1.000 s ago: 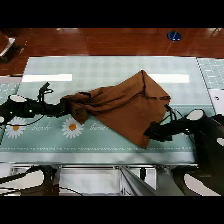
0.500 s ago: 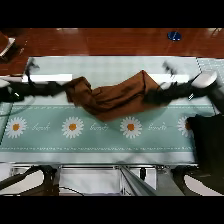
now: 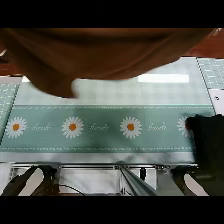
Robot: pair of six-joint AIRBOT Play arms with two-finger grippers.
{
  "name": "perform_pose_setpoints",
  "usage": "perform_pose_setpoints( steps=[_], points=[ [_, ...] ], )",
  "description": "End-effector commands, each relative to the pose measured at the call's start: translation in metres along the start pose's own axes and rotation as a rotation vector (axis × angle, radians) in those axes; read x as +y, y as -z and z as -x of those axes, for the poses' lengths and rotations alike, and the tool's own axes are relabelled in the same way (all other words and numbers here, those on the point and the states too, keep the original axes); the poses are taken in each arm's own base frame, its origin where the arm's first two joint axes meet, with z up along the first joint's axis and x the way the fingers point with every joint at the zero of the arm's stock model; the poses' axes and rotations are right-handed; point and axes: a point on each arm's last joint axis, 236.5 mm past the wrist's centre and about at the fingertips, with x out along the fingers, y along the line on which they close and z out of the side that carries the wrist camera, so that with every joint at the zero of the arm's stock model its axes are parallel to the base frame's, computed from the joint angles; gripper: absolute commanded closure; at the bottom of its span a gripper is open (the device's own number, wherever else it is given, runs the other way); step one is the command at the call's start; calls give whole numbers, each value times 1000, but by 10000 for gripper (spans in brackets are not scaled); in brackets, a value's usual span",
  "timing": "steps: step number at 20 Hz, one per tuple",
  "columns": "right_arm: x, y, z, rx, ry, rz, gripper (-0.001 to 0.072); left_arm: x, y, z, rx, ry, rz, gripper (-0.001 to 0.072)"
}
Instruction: Fold the shirts.
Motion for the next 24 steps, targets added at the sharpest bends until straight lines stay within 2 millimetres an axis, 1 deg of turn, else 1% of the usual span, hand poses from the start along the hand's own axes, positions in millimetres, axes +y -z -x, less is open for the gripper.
perform_pose_setpoints(
  steps=[1,3,4,5,6,8,9,10,11,13,14,16,18,20,22,24],
  points=[
    [1,-28,108,-195,184,85,695,-51,-46,63,-110,-193,-211,681],
    [-4,-19,145,-220,269,91,695,-76,-48,86,-135,-254,-297,681],
    [-10,-11,158,-210,313,85,695,-83,-48,98,-145,-298,-328,681],
    [-15,-2,169,-190,351,76,695,-88,-47,108,-153,-338,-347,681],
    [-19,8,176,-163,378,70,695,-92,-45,117,-151,-366,-361,681],
    [-26,26,176,-89,403,55,695,-97,-32,121,-113,-356,-357,681],
    [-29,33,170,-56,403,48,695,-97,-22,118,-80,-328,-344,680],
    [-33,43,160,-14,404,39,695,-92,-8,111,-34,-298,-305,681],
    [-36,54,146,34,392,29,695,-84,9,104,16,-278,-256,681],
    [-45,87,107,159,355,-2,695,-52,55,85,140,-266,-150,681],
    [-50,106,85,216,333,-21,695,-31,83,75,200,-273,-79,681],
    [-63,145,30,310,289,-68,695,15,141,55,319,-292,63,681],
    [-85,179,-20,398,288,-109,695,58,192,36,405,-316,202,681],
    [-106,202,-76,478,276,-151,695,95,232,15,473,-329,288,680],
    [-116,220,-135,522,219,-207,695,119,265,-15,534,-315,324,680],
    [-125,242,-190,573,175,-288,695,145,295,-48,558,-330,351,680]
  ],
)
